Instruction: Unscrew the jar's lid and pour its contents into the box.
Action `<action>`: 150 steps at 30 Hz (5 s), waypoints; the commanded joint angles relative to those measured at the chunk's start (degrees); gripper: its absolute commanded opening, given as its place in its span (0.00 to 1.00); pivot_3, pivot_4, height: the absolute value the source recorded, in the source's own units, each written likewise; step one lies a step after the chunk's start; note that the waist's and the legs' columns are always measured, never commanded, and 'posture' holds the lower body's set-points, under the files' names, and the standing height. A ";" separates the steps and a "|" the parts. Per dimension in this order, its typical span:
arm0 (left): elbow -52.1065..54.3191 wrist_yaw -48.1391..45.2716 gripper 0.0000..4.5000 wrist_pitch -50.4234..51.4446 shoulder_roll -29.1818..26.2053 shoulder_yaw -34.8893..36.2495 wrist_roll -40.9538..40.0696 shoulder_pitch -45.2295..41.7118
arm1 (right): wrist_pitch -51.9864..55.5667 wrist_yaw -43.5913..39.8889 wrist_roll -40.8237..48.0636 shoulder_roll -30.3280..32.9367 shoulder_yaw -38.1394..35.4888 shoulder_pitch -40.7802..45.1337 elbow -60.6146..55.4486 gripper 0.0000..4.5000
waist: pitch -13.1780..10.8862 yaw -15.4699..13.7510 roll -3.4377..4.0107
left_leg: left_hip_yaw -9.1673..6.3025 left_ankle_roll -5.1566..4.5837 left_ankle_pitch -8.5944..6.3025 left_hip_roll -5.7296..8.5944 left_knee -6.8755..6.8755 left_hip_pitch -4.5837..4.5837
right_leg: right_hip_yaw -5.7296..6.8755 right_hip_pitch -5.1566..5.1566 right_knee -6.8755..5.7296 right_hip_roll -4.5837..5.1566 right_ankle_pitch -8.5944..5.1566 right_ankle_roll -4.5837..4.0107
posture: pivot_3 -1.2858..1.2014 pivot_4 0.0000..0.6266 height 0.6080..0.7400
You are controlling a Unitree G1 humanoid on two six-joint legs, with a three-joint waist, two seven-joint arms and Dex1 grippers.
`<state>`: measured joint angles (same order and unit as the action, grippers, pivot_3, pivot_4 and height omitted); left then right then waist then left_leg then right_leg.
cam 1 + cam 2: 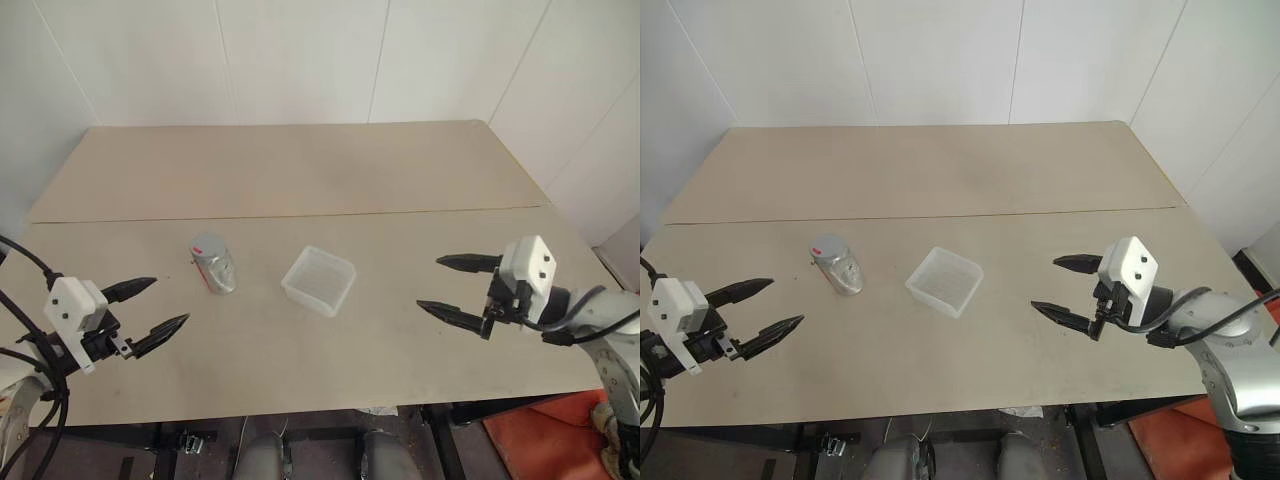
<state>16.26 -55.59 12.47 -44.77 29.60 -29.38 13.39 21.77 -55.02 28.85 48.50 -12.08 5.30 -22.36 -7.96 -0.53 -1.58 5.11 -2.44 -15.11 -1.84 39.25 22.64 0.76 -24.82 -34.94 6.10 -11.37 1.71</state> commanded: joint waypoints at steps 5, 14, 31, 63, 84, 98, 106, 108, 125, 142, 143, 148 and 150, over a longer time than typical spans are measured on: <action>1.60 2.22 0.98 0.68 0.83 -0.13 -0.58 -1.27 | -2.81 -0.23 -1.50 -0.09 0.36 -0.06 -1.84 0.98 | 0.00 -0.05 0.00 | 0.00 0.00 0.00 0.01 0.00 -0.01 | 0.00 0.01 0.00 0.00 0.00 0.00 | 0.52 0.24 1.00; -0.67 6.71 0.98 -1.21 4.68 -1.44 1.55 -2.24 | -1.32 -0.64 -1.77 -1.98 6.49 8.41 -2.90 0.98 | -0.01 0.28 0.00 | -0.01 0.00 0.00 -0.02 0.00 -0.10 | 0.01 0.09 -0.01 -0.02 0.00 0.00 | 0.52 0.24 1.00; -18.41 9.79 0.98 -8.28 12.04 -13.63 7.79 -21.87 | -0.10 -2.73 -0.73 0.37 6.09 10.45 -5.80 0.98 | -0.07 -0.13 -0.11 | -0.05 0.00 0.00 0.01 0.00 -0.32 | 0.09 0.43 0.06 0.00 0.05 0.08 | 0.52 0.24 1.00; -19.02 -18.03 0.44 10.70 1.07 -22.56 -8.01 -42.88 | 9.92 2.55 3.63 -22.21 19.04 39.22 6.66 1.00 | -0.29 0.79 -0.21 | -0.11 0.02 0.00 0.00 0.00 -0.30 | 0.14 0.39 -0.03 -0.15 0.04 0.08 | 0.52 0.24 1.00; -26.22 -21.14 0.44 0.89 12.09 -27.75 -1.51 -52.96 | 12.99 7.27 -2.82 -31.76 23.57 46.19 15.60 1.00 | -0.29 1.29 -0.21 | 0.03 0.13 0.08 0.01 0.10 0.43 | 0.27 -0.20 -0.28 -0.21 0.09 0.09 | 0.52 0.24 1.00; -24.93 -31.59 0.44 4.65 9.59 -30.36 -3.77 -55.63 | 3.52 -22.09 5.55 -30.52 21.19 50.55 26.49 0.62 | -0.30 1.25 -0.20 | -0.04 0.12 0.07 0.00 0.23 0.62 | 0.34 -0.26 -0.29 -0.26 0.12 0.12 | 0.52 0.24 1.00; -22.13 -35.24 0.44 7.71 9.52 -31.42 -5.53 -57.29 | -9.89 -37.48 3.00 -34.78 25.84 59.81 47.46 0.62 | -0.31 1.82 -0.17 | -0.10 0.06 0.03 -0.13 0.50 0.56 | 0.18 -0.24 -0.34 -0.48 0.12 0.12 | 0.52 0.24 1.00; -22.36 -34.56 0.44 7.20 9.70 -31.20 -4.92 -56.98 | -12.09 -37.10 0.82 -36.03 24.84 60.64 50.62 0.62 | -0.32 1.86 -0.17 | -0.16 0.06 0.03 -0.21 0.50 0.55 | 0.16 -0.26 -0.46 -0.57 0.12 0.11 | 0.52 0.24 1.00; -27.61 -23.24 0.44 2.79 11.90 -27.32 -0.30 -52.82 | 3.07 -6.00 -2.55 -29.19 20.06 44.11 15.66 0.99 | -0.33 1.37 -0.16 | -0.17 0.19 0.10 -0.15 0.59 0.67 | 0.12 -0.37 -0.62 -0.49 0.12 0.11 | 0.52 0.24 1.00; -24.49 -24.06 0.44 4.35 9.34 -25.65 -2.44 -52.00 | 4.08 5.90 -9.80 -33.53 20.44 47.82 25.55 0.99 | -0.33 1.29 -0.16 | -0.13 0.22 0.11 -0.12 0.59 0.67 | 0.12 -0.37 -0.70 -0.49 0.11 0.11 | 0.52 0.24 1.00; -24.26 -24.19 0.44 4.56 8.93 -25.32 -2.75 -51.84 | 4.11 5.67 -9.59 -32.63 19.88 47.66 25.66 0.99 | -0.33 1.30 -0.16 | -0.14 0.21 0.11 -0.12 0.59 0.68 | 0.11 -0.37 -0.70 -0.49 0.12 0.11 | 0.52 0.24 1.00; -23.13 -25.38 0.44 5.57 6.49 -23.97 -3.89 -50.79 | 3.88 3.94 -7.41 -27.28 17.32 46.62 25.70 0.99 | -0.33 1.35 -0.16 | -0.21 0.21 0.10 -0.13 0.58 0.67 | 0.11 -0.38 -0.69 -0.49 0.11 0.11 | 0.52 0.24 1.00; -22.91 -25.66 0.44 6.05 5.92 -23.64 -4.35 -50.60 | 3.76 3.57 -6.93 -25.74 16.97 46.19 25.62 0.99 | -0.33 1.14 -0.16 | -0.21 0.20 0.10 -0.13 0.57 0.67 | 0.11 -0.37 -0.68 -0.49 0.11 0.11 | 0.52 0.24 1.00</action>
<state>-9.73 -79.59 18.42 -38.22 4.56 -31.65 -37.06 26.09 -52.21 21.95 21.22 8.56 51.67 3.18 -8.29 0.61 -1.74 4.93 -2.24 -15.01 -1.95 39.83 23.31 0.89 -25.16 -35.61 5.64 -11.26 1.82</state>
